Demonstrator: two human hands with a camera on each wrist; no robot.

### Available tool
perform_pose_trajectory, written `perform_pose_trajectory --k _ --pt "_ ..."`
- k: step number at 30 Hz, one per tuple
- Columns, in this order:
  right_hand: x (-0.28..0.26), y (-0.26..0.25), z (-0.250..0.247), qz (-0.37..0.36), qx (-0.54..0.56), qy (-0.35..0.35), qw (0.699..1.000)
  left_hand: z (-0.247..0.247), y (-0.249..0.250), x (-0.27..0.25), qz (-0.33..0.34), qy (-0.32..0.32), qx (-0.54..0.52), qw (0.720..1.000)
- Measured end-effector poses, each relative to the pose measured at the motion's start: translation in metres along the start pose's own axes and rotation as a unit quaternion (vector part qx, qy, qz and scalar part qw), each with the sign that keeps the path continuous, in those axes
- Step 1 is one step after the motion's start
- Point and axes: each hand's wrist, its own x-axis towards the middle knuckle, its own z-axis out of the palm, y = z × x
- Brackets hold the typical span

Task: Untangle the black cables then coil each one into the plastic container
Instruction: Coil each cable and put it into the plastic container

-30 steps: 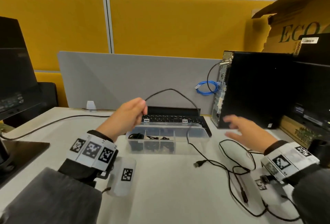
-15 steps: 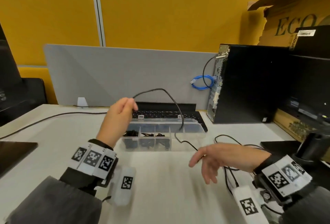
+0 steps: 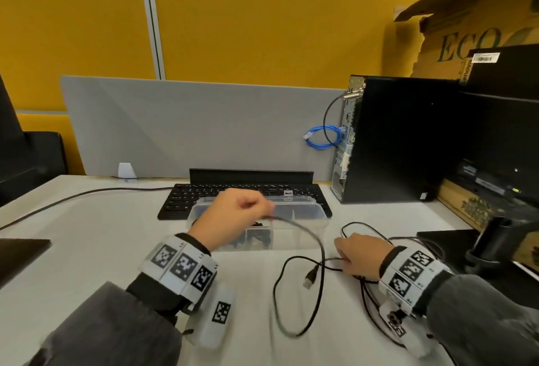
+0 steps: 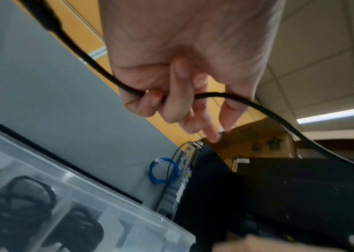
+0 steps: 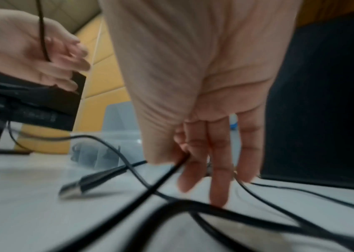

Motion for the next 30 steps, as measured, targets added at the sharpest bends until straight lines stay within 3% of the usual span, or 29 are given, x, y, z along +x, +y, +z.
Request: perform_pose_trajectory --k 4,7,9,11,13,15,16,18,20,22,25,27,30 --pt "-0.009 0.001 -0.012 -0.059 0.211 0.078 0.973 0.040 0.005 0.008 -0.003 -0.114 0.161 0.980" --pt "-0.019 0.000 -0.026 -0.079 0.411 0.099 0.903 0.070 0.002 0.010 -0.072 -0.201 0.274 0.938" --pt "-0.025 0.003 -0.033 -0.079 0.496 0.115 0.857 0.081 -0.001 0.011 -0.093 -0.226 0.330 0.912" --pt "-0.029 0.009 -0.036 -0.072 0.542 0.112 0.830 0.082 -0.006 0.015 -0.084 -0.218 0.310 0.921" --pt "-0.028 0.021 -0.035 -0.045 0.509 0.145 0.847 0.075 -0.009 0.020 -0.065 -0.218 0.223 0.948" --pt "-0.022 0.044 -0.028 0.028 0.387 0.221 0.895 0.057 -0.010 0.023 -0.053 -0.180 0.146 0.971" --pt "-0.021 0.057 -0.024 0.080 0.321 0.245 0.911 0.045 -0.010 0.024 -0.049 -0.136 0.106 0.984" --pt "-0.020 0.078 -0.014 0.195 0.177 0.222 0.939 0.020 -0.006 0.024 -0.040 -0.024 0.033 0.998" --pt "-0.020 0.083 -0.005 0.252 0.051 0.200 0.946 -0.001 -0.001 0.022 -0.032 0.053 0.004 0.998" --pt "-0.020 0.062 -0.007 0.205 0.058 0.258 0.942 -0.009 0.009 0.020 -0.023 0.055 -0.011 0.998" --pt "-0.019 0.008 -0.018 0.069 0.100 0.321 0.939 -0.001 0.027 0.018 0.004 0.022 -0.040 0.999" --pt "-0.014 -0.019 -0.017 -0.006 0.114 0.283 0.952 0.000 0.038 0.014 0.026 0.043 -0.063 0.997" --pt "-0.002 -0.020 -0.003 -0.027 0.137 0.128 0.982 -0.014 0.050 0.007 0.058 0.102 -0.120 0.986"
